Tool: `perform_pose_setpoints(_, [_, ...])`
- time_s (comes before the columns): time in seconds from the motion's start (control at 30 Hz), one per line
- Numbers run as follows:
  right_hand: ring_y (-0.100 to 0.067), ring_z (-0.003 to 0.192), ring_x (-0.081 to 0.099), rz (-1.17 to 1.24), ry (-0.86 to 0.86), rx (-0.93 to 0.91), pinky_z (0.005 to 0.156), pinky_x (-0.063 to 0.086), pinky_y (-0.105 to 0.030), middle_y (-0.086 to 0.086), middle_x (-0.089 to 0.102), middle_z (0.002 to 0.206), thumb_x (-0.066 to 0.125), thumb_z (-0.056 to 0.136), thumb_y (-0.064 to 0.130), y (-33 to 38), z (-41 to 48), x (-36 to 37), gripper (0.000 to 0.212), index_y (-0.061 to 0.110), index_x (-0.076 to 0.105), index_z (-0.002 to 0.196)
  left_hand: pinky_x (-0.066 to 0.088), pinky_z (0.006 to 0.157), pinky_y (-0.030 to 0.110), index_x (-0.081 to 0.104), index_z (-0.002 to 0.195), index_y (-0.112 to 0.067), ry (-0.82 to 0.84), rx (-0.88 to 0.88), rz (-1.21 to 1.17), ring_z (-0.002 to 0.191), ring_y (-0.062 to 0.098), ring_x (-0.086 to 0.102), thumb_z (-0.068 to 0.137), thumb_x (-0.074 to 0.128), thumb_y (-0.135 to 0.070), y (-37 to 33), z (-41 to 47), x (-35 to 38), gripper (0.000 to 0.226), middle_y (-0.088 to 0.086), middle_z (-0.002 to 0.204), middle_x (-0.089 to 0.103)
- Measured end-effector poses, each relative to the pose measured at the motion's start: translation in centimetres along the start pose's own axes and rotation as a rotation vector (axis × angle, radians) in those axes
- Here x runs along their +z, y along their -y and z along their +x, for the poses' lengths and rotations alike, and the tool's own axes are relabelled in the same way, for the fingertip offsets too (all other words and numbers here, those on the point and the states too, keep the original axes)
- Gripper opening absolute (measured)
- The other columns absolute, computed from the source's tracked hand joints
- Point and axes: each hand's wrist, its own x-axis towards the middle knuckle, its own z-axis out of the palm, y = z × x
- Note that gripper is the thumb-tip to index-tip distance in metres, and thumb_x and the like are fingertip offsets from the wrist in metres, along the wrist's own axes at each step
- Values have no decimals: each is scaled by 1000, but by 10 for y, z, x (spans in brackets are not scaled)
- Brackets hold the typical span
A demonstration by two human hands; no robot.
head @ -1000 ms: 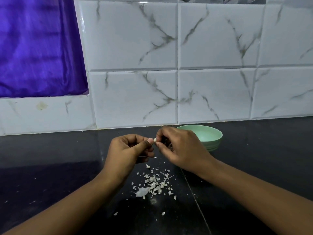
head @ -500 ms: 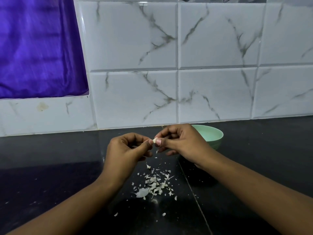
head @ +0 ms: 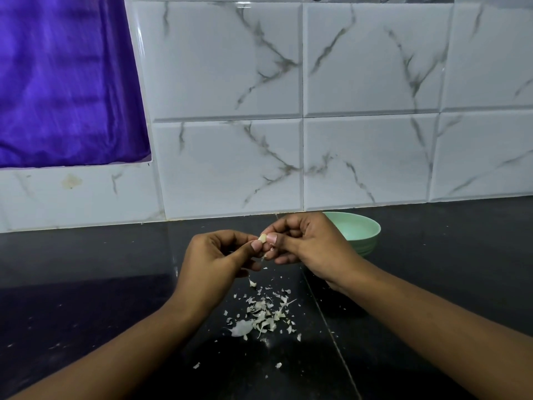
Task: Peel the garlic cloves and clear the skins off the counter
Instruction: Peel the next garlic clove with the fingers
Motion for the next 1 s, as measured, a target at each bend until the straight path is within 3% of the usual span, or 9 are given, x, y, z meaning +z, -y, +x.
perform_pose_setpoints(0.2, [-14, 67, 70, -28, 12, 19, 59, 55, -21, -5, 72, 71, 66, 85, 3, 3, -1, -4, 9, 11, 69, 82, 55, 61, 30, 74, 79, -10, -5, 13, 8, 62, 19, 71, 81, 71, -14, 1, 0, 0, 6, 7, 69, 73])
perform_pose_setpoints(0.37, [-14, 64, 71, -327, -70, -123, 62, 56, -24, -5, 72, 68, 72, 78, 9, 3, -4, -4, 3, 12, 72, 78, 55, 63, 35, 74, 74, -16, -26, 61, 79, 60, 18, 70, 79, 74, -16, 3, 0, 0, 5, 3, 66, 72])
perform_pose_setpoints(0.53, [-12, 58, 68, -466, -129, -245, 60, 55, -28, 0, 70, 62, 74, 76, 15, 2, -5, -4, 5, 18, 71, 74, 57, 65, 32, 74, 75, -18, -28, 131, 156, 60, 13, 71, 79, 75, -19, 3, -1, -2, 3, -2, 65, 72])
perform_pose_setpoints(0.67, [-15, 57, 67, -411, -125, -232, 59, 56, -33, 1, 67, 60, 75, 74, 18, 1, -6, -3, 6, 16, 69, 72, 58, 63, 32, 73, 76, -22, 23, 167, 143, 63, 14, 71, 77, 74, -21, 2, -1, -4, 1, -1, 66, 73])
perform_pose_setpoints(0.8, [-17, 58, 67, -204, -63, -125, 59, 56, -32, -1, 67, 61, 68, 81, 6, 3, -4, -3, 13, 15, 67, 72, 57, 61, 31, 74, 78, -24, 55, 236, 70, 65, 15, 71, 68, 71, -29, 0, 0, -6, 11, 0, 71, 74])
perform_pose_setpoints(0.93, [-15, 66, 69, -19, 20, -84, 62, 56, -30, -3, 70, 70, 65, 85, 1, 10, -2, -11, 12, 12, 67, 80, 52, 60, 18, 75, 79, -21, 43, 312, 11, 65, 14, 71, 69, 73, -25, 0, 1, -9, 12, -3, 74, 75])
perform_pose_setpoints(1.0, [-13, 73, 70, -98, 81, -147, 64, 57, -26, -3, 72, 76, 68, 83, 3, 15, -3, -20, 10, 13, 69, 85, 50, 60, 15, 74, 79, -20, 34, 318, -11, 64, 13, 71, 68, 73, -22, 1, 1, -9, 11, -4, 73, 74])
